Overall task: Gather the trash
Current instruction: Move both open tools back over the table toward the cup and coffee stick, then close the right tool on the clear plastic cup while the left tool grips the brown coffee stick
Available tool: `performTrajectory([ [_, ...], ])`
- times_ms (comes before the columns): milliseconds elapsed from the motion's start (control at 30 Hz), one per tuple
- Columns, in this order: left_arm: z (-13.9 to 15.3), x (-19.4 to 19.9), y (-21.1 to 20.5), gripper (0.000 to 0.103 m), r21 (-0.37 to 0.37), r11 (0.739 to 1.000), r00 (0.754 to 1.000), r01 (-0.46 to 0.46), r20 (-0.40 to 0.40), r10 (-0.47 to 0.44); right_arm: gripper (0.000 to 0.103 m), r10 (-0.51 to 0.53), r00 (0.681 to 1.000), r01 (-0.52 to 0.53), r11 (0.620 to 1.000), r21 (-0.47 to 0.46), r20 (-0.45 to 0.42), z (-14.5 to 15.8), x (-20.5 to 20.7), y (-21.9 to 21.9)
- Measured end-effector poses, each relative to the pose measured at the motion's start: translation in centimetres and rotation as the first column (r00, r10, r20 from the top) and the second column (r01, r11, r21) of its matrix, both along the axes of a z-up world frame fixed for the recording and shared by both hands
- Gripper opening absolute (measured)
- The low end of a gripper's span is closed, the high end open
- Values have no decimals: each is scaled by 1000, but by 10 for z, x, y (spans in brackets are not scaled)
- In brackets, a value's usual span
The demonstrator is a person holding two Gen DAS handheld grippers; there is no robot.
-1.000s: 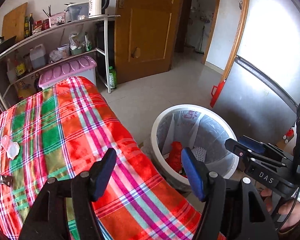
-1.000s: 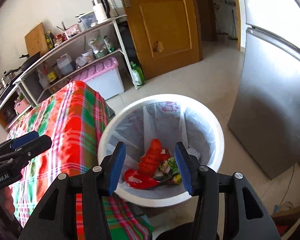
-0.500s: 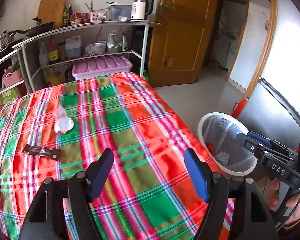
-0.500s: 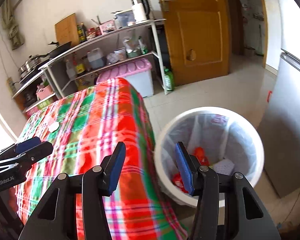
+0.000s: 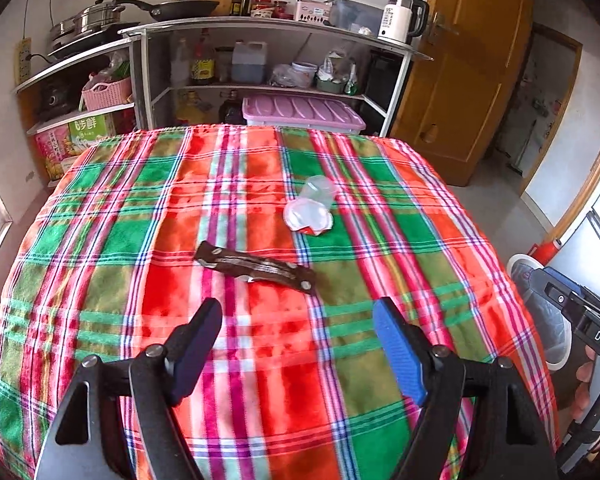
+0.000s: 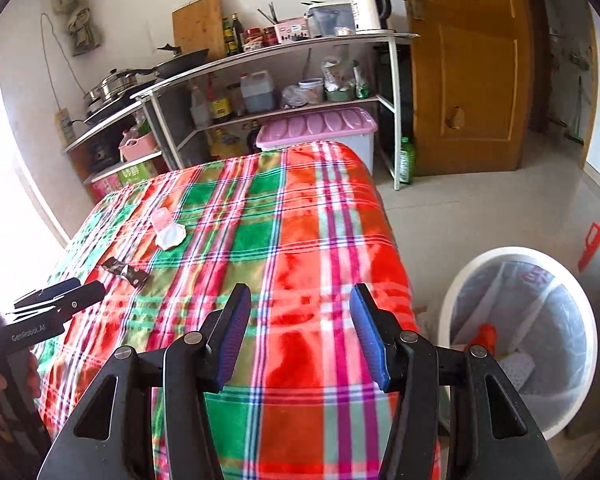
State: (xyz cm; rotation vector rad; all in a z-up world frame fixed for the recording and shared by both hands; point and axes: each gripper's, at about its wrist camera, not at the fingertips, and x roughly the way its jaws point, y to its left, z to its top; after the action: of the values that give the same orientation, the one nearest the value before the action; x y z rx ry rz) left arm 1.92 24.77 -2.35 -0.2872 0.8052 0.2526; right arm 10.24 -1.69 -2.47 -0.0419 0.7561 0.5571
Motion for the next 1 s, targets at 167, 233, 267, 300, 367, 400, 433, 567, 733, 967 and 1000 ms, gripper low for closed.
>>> performTrajectory([
  [167,-13,10,22,80,-1,1000,1000,-14,-25,14,53,93,995,-94,995,-45,-22,-11,8,50],
  [233,-14,13,29,80,-8,1000,999,-24,-24,23,53,114,993,-116,991,-71,-24,-15,9,66],
  [267,-14,16,32,80,-14,1000,1000,-21,-20,21,53,128,992,-129,989,-75,-23,-17,10,75],
  [300,-16,20,34,81,-21,1000,1000,-17,-25,16,53,133,991,-135,988,-79,-26,-19,12,81],
  [367,-22,31,36,83,-29,1000,999,-8,-54,6,53,143,989,-146,986,-83,-38,-23,17,94],
  [400,-24,34,39,83,-34,999,998,-23,-67,21,53,148,988,-151,985,-83,-42,-25,19,98],
  [433,-26,37,41,83,-43,998,997,-34,-67,31,53,150,988,-154,984,-89,-47,-26,22,105],
  [567,-38,48,45,83,-47,998,993,-52,-111,46,53,175,984,-179,978,-112,-43,-27,28,124],
  [733,-38,53,49,83,-28,997,991,-72,-112,69,53,193,980,-197,973,-119,-46,-27,34,141],
  [967,-38,42,50,78,36,999,989,-21,-149,26,53,199,978,-205,972,-111,-62,-31,39,148],
  [1000,-38,40,52,77,45,999,988,-20,-153,27,53,199,978,-205,972,-113,-65,-32,39,150],
])
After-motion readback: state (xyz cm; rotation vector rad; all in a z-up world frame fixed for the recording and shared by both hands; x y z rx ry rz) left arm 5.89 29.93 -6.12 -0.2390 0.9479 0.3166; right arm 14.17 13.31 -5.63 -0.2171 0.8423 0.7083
